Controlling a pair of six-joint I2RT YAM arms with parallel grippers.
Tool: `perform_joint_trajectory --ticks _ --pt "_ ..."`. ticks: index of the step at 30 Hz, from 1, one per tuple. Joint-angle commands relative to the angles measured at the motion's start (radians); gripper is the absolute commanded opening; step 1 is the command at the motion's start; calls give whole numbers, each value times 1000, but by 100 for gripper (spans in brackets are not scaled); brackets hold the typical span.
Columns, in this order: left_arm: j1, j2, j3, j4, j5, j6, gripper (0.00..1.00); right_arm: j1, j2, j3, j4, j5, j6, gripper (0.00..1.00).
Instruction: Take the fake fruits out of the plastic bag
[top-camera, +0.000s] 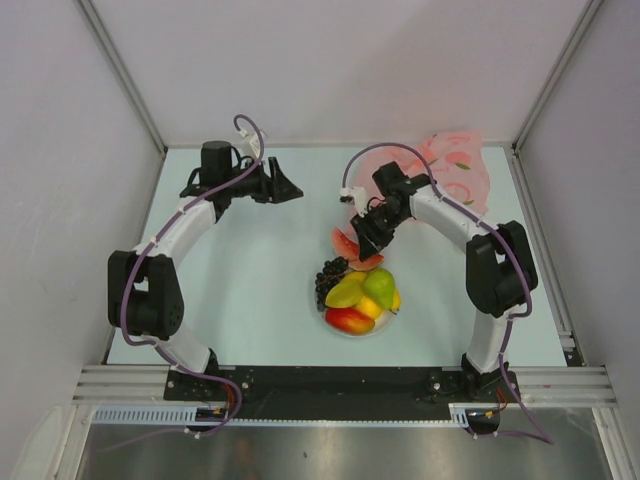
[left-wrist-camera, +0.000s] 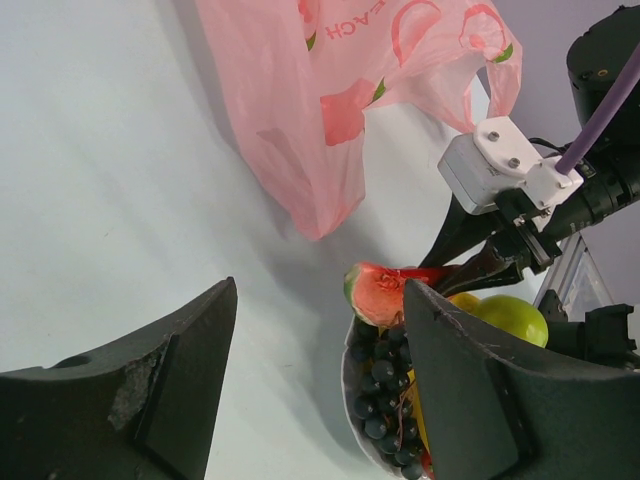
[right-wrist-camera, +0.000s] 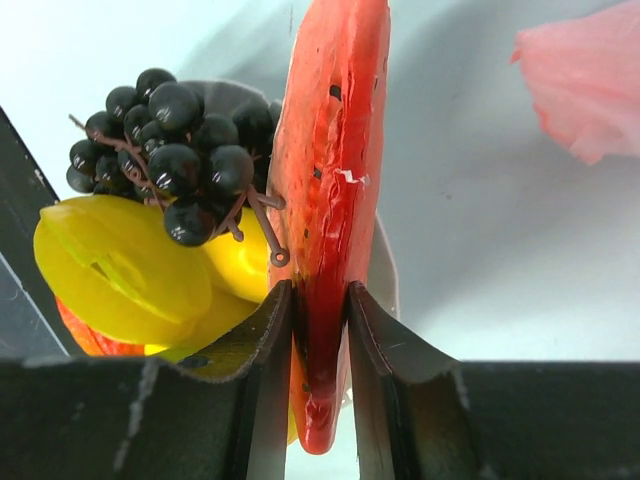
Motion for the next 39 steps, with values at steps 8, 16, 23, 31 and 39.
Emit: perform_joint_trajectory --ticks 8,16,23,31,39 --pt "2 -65 -19 40 -6 21 72 8 -70 -34 -44 -16 -27 34" --pt "2 -72 -27 35 -10 32 72 7 -73 -34 4 9 12 100" --pt "0 -68 -23 35 -12 32 72 -2 -90 -19 1 1 8 100" --pt "-3 -59 -13 34 -10 32 72 -19 -90 -3 19 23 32 100" --pt "-3 -63 9 -12 -27 73 74 -97 -109 139 -50 -114 23 99"
